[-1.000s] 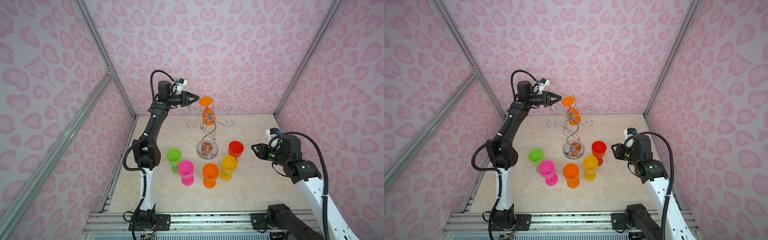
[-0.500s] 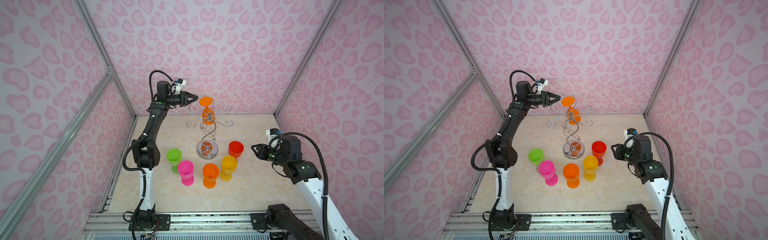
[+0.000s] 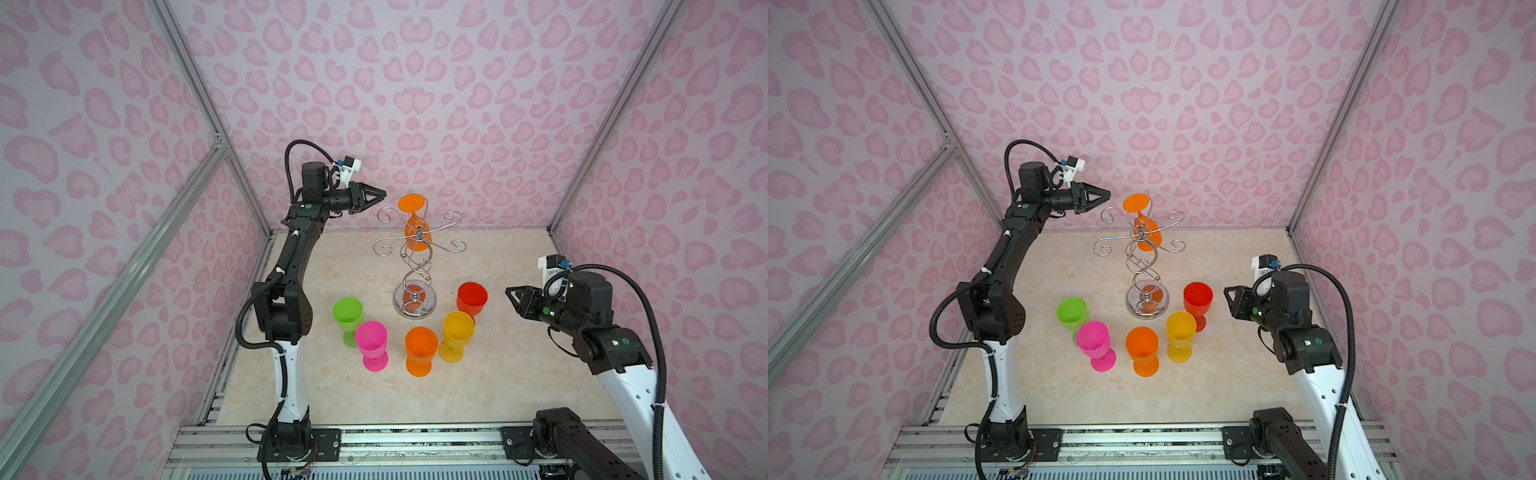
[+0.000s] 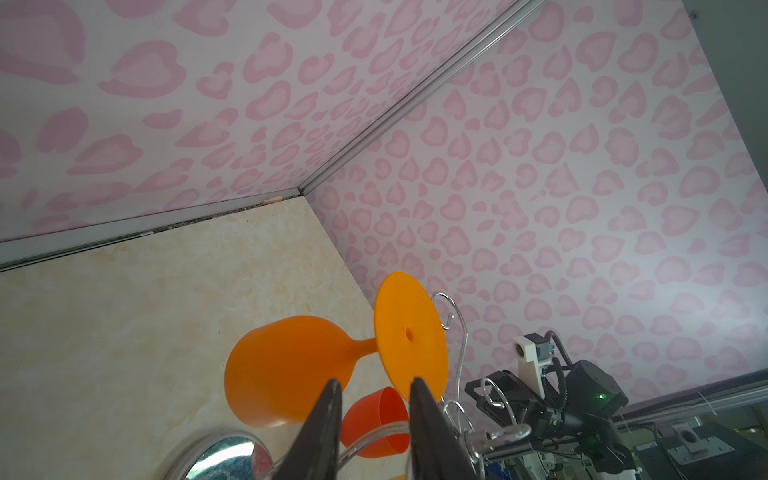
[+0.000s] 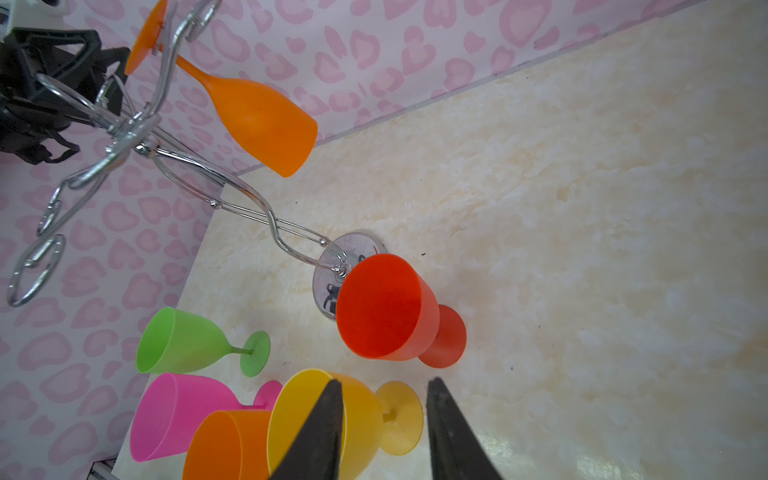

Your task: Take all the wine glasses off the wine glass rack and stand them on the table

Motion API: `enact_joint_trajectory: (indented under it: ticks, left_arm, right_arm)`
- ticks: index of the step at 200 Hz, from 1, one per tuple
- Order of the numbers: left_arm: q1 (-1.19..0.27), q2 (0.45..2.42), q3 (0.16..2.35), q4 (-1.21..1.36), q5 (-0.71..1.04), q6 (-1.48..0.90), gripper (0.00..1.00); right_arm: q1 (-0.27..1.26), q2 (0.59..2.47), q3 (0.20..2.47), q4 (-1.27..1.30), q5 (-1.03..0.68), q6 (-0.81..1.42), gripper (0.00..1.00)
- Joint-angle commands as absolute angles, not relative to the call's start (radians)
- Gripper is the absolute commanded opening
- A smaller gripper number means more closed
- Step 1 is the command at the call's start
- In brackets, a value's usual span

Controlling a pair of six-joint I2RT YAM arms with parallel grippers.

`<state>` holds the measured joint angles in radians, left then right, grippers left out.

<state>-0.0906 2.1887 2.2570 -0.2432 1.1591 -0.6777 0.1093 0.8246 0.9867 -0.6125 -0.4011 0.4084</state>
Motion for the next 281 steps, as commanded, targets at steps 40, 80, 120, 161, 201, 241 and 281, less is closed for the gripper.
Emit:
enact_joint_trajectory:
  ticks: [40,80,120,161,201,241,281]
  left_arm:
    - [-0.066,1.96,2.019,-0.211,1.1,-0.603,0.32]
    - [-0.058,1.805,1.758,-0.196,1.016,-0.572,0.34]
    - [-0.059,1.72,1.595,-0.132,1.018,-0.616,0.34]
    - [-0.07,1.618,1.478,-0.082,1.031,-0.644,0.34]
    - [-0.093,1.546,1.402,-0.06,1.028,-0.66,0.34]
    - [-0.124,1.513,1.351,-0.058,1.02,-0.663,0.34]
    - [-0.153,1.49,1.295,-0.058,1.009,-0.663,0.33]
  right_arm:
    - [0.109,0.802,0.987,-0.515,-0.464,0.457,0.36]
    - [0.109,0.8,0.969,-0.508,-0.468,0.457,0.36]
    - [0.109,0.804,0.96,-0.503,-0.469,0.456,0.36]
    - [0.109,0.811,0.95,-0.49,-0.472,0.462,0.36]
    - [0.109,0.819,0.947,-0.485,-0.47,0.464,0.36]
    - [0.109,0.812,0.941,-0.489,-0.466,0.465,0.36]
    - [0.109,0.805,0.932,-0.492,-0.463,0.465,0.36]
